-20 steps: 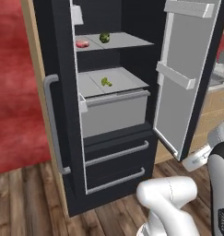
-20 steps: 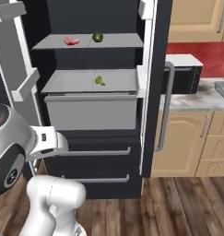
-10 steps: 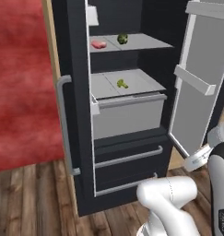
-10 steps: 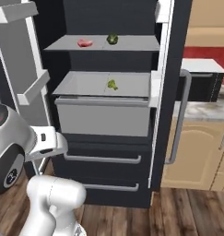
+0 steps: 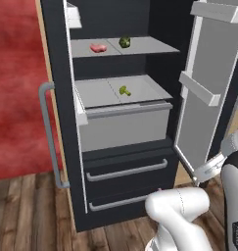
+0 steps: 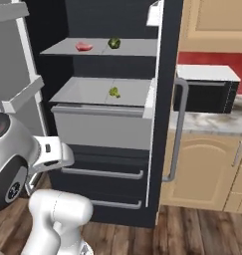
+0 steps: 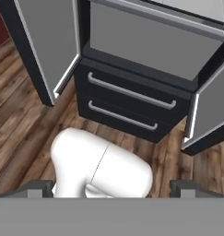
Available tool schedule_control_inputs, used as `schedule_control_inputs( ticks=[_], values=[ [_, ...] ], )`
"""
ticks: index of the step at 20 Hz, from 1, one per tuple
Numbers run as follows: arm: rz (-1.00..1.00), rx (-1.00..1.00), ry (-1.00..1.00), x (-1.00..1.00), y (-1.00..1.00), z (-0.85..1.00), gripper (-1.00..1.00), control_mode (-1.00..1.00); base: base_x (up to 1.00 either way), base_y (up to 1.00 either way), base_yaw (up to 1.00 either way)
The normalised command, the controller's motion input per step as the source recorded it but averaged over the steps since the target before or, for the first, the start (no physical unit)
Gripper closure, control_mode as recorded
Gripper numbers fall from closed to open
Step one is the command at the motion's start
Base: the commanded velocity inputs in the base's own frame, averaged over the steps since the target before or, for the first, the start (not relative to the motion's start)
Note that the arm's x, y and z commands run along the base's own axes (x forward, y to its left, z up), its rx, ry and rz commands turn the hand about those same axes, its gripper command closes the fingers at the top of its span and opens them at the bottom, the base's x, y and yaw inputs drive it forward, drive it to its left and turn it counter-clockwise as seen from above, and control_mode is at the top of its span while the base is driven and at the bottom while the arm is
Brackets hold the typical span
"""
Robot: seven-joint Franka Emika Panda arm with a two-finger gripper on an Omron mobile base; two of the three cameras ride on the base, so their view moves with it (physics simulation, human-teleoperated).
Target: Place one broccoli and one steak in each tupperware on the nearby counter, to pack two identical lunches.
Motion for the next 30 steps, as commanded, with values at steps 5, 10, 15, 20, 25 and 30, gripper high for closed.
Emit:
schedule_control_inputs(
  ticks=[5, 10, 15, 20, 25, 30],
  values=[
    [0.00, 0.00, 0.00, 0.00, 0.00, 0.00, -1.00, 1.00, 0.55, -0.07, 0.05],
    [0.00, 0.00, 0.00, 0.00, 0.00, 0.00, -1.00, 1.00, 0.82, 0.00, 0.01],
    [0.00, 0.00, 0.00, 0.00, 0.00, 0.00, -1.00, 1.00, 0.81, 0.00, 0.01],
    [0.00, 0.00, 0.00, 0.00, 0.00, 0.00, -1.00, 1.00, 0.79, 0.10, 0.04],
    [0.00, 0.00, 0.00, 0.07, 0.07, 0.00, -1.00, -1.00, 0.60, 0.23, 0.03],
    [0.03, 0.00, -0.01, 0.04, 0.32, 0.05, -1.00, -1.00, 0.00, 0.00, 0.00]
  ],
)
